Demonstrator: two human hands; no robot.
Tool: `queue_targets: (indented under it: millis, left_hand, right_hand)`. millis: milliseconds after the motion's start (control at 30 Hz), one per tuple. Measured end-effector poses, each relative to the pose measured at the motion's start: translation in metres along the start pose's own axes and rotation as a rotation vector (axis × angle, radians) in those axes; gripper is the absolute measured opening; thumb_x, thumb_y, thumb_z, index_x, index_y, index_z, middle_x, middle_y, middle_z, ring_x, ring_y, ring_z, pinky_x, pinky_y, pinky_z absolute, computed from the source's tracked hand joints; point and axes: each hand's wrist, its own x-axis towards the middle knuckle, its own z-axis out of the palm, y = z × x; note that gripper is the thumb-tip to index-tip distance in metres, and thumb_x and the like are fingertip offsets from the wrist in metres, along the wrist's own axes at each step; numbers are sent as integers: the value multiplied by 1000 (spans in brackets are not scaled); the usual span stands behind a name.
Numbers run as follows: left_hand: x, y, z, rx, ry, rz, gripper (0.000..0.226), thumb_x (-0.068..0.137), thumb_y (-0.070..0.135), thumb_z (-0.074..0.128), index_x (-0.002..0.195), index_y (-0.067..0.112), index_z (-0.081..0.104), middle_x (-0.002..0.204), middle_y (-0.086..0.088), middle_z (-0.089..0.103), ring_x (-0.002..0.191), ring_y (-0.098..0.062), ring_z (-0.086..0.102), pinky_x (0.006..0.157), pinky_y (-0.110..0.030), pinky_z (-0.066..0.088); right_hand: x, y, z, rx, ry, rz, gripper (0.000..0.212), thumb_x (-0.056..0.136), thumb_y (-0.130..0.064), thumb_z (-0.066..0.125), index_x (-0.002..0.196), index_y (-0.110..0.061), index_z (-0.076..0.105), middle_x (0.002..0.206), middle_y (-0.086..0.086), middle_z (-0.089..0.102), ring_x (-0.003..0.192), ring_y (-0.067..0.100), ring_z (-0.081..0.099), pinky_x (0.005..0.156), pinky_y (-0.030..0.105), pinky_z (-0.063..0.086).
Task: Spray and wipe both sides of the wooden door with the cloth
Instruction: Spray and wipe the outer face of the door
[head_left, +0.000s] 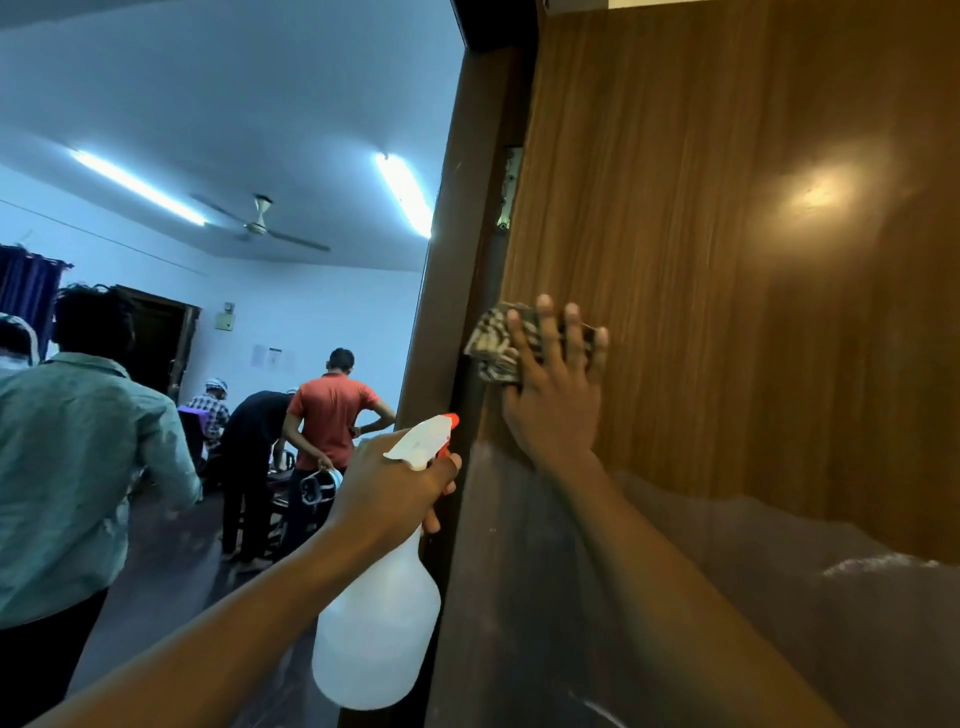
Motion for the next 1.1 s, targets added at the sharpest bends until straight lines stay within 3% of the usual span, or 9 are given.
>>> queue_targets:
  millis: [233, 333, 433, 567, 667, 767, 833, 967, 1100]
  left_hand:
    - [-10, -10, -5, 35, 5, -1, 17, 89, 24, 61, 77, 13, 67, 62, -1, 70, 44, -24, 63, 48, -24, 52]
    - [-7, -10, -11, -15, -29, -18, 8, 88, 25, 62, 87, 18, 67, 69, -3, 71, 48, -29, 65, 49, -28, 54]
    - [1, -8, -15, -44, -32, -12, 15, 87, 27, 62, 99, 19, 64, 74, -1, 71, 47, -22, 65, 47, -24, 54]
    - [3, -8, -13, -20, -14, -11, 15, 88, 29, 61, 98, 19, 62, 75, 0, 70, 50, -19, 66, 54, -25, 57]
    - [-1, -14, -11, -22, 2, -19, 9, 88, 29, 61, 91, 21, 62, 71, 1, 70, 50, -23, 66, 60, -33, 59]
    - [-12, -24, -3, -35, 12, 5, 8, 87, 25, 62, 81, 22, 66, 62, 0, 69, 44, -25, 62, 58, -35, 56]
    - [-21, -32, 3, -66, -5, 5, 9, 87, 21, 63, 92, 24, 70, 60, -3, 68, 42, -21, 60, 55, -36, 55]
    - [-27, -46, 13, -58, -78, -14, 24, 87, 21, 61, 107, 34, 65, 68, -4, 70, 44, -22, 61, 58, -36, 56]
    - [-25, -50, 21, -59, -89, -26, 22, 88, 23, 62, 108, 32, 64, 72, -2, 71, 47, -25, 64, 57, -32, 55]
  right_hand:
    - [-64, -31, 23, -49, -167, -450, 64, 95, -52, 38, 155, -34, 25, 166, 3, 12, 153, 31, 1, 121, 57, 8]
    - [-33, 5, 7, -49, -73, -290, 69, 91, -52, 42, 156, -33, 26, 165, 5, 15, 152, 29, 11, 122, 53, 9]
    - [49, 15, -14, -15, -10, 52, 67, 97, -52, 30, 158, -34, 10, 167, 6, 4, 153, 31, -1, 122, 54, -1]
    - [102, -10, -13, -45, -3, -2, 64, 99, -52, 33, 157, -34, 15, 167, 6, 6, 153, 33, -1, 121, 57, 1]
    - [52, -35, 1, -95, -86, -237, 72, 95, -46, 46, 157, -33, 13, 167, 6, 2, 152, 33, -5, 120, 58, 0]
    - [-71, -50, 21, 9, -140, -434, 70, 89, -42, 57, 153, -27, 31, 165, 7, 17, 152, 33, 2, 121, 57, 5]
    - [-155, -44, 28, -7, -170, -504, 68, 87, -47, 59, 149, -29, 38, 163, 7, 23, 152, 32, 8, 119, 55, 14]
    - [-189, 11, 12, -27, -128, -362, 72, 89, -46, 56, 155, -32, 29, 164, 4, 19, 152, 28, 12, 120, 54, 19]
    - [-116, 29, -8, -22, 15, 54, 60, 98, -50, 32, 154, -27, 33, 163, 8, 23, 151, 32, 15, 121, 55, 9]
